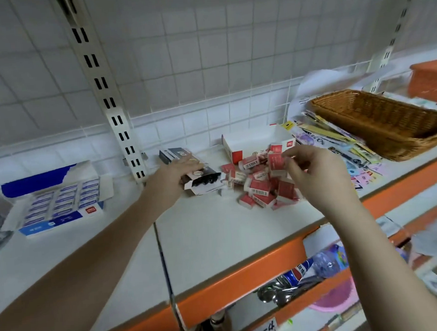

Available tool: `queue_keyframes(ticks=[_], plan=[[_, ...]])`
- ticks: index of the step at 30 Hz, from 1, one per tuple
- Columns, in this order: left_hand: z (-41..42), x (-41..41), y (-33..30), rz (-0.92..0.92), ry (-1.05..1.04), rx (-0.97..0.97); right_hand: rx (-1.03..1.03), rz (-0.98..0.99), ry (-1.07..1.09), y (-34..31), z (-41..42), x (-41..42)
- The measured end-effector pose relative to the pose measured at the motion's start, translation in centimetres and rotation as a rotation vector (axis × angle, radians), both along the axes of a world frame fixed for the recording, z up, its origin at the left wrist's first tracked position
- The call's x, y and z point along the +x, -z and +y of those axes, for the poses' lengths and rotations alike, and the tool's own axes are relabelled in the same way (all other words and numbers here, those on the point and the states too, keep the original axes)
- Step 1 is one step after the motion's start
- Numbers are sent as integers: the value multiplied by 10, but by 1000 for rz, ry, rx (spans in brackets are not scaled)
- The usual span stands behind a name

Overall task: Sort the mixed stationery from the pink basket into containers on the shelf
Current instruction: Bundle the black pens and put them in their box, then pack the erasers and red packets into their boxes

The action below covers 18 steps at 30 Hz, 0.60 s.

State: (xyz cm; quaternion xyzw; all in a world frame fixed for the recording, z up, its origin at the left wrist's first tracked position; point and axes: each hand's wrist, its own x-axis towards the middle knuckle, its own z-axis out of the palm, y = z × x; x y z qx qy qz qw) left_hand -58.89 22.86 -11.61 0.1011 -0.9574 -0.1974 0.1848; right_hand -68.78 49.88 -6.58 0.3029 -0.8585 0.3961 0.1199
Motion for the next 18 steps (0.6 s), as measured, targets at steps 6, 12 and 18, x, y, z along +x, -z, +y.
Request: queue_keyframes(ticks=[6, 12, 18], plan=[[0, 10, -22, -262, -18, -152, 134, -33, 65, 2, 4, -14], [52, -25, -54, -271, -135, -196, 250, -39, -78, -10, 2, -48], [97, -49, -64, -239, -182, -112, 629, 64, -597, -22, -8, -86]])
